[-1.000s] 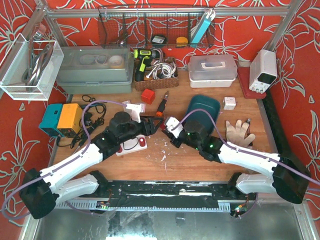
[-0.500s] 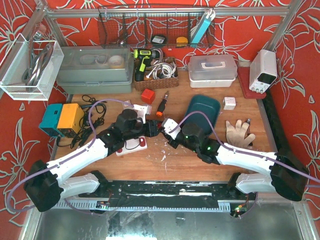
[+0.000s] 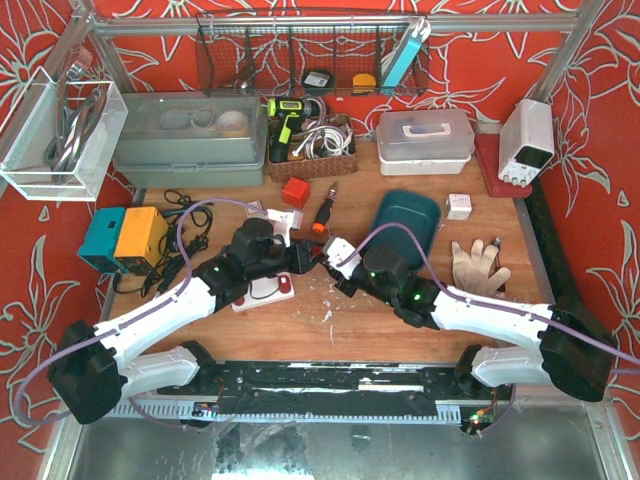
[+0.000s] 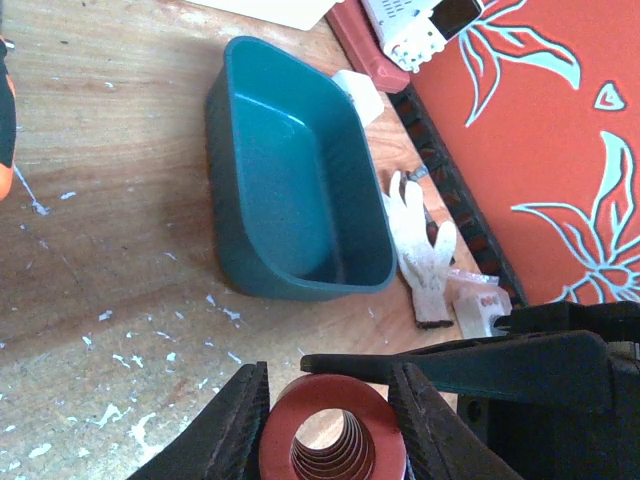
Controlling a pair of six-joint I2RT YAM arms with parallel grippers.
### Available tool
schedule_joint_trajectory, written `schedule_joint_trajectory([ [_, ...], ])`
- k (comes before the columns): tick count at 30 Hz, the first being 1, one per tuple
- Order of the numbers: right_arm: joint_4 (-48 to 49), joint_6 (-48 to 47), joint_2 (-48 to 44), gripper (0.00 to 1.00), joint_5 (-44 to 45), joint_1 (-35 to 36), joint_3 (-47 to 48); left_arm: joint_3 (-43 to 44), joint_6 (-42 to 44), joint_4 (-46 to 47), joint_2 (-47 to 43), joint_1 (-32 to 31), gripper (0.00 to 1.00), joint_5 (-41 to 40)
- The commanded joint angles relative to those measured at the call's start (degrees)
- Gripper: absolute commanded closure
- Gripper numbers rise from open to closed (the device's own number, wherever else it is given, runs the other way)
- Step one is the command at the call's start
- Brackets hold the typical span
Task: Install the large spring
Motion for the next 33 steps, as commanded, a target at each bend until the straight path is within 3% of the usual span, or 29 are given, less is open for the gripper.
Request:
schedule_joint_trajectory([
  [1, 1.6, 0.5, 1.0, 0.83, 2.6, 0.4, 0.5, -0.6, -0.3, 1.8, -0.9, 0.6, 0.95, 2.7],
  [4, -0.1, 0.8, 1.7, 0.69, 3.7, 0.5, 1.4, -0.6, 0.4, 1.4, -1.1, 1.0, 0.98, 2.1],
  [7, 0.0, 1.4, 1.2, 0.49, 5.8, 0.4, 1.3, -1.1, 1.1, 0.7, -2.0, 1.5, 1.00, 0.1],
  [11, -0.5, 2.9, 0.0, 0.32, 9.9, 0.4, 1.2, -2.5, 1.4, 0.1, -3.8, 2.4, 1.00, -3.4],
  [18, 2.9, 5.5, -3.4, 0.02, 18.6, 0.4, -1.5, -4.6, 5.2, -4.1, -10.1, 3.4, 1.00, -16.6],
  [25, 5.2, 6.1, -5.9, 0.01, 25.6, -0.1, -3.8, -5.5, 6.3, -12.0, -18.2, 3.8, 1.00, -36.5],
  [33, 3.3, 6.6, -4.4, 0.01, 26.6, -0.2, -2.4, -3.8, 3.8, -20.6, -18.4, 4.7, 1.00, -46.9],
])
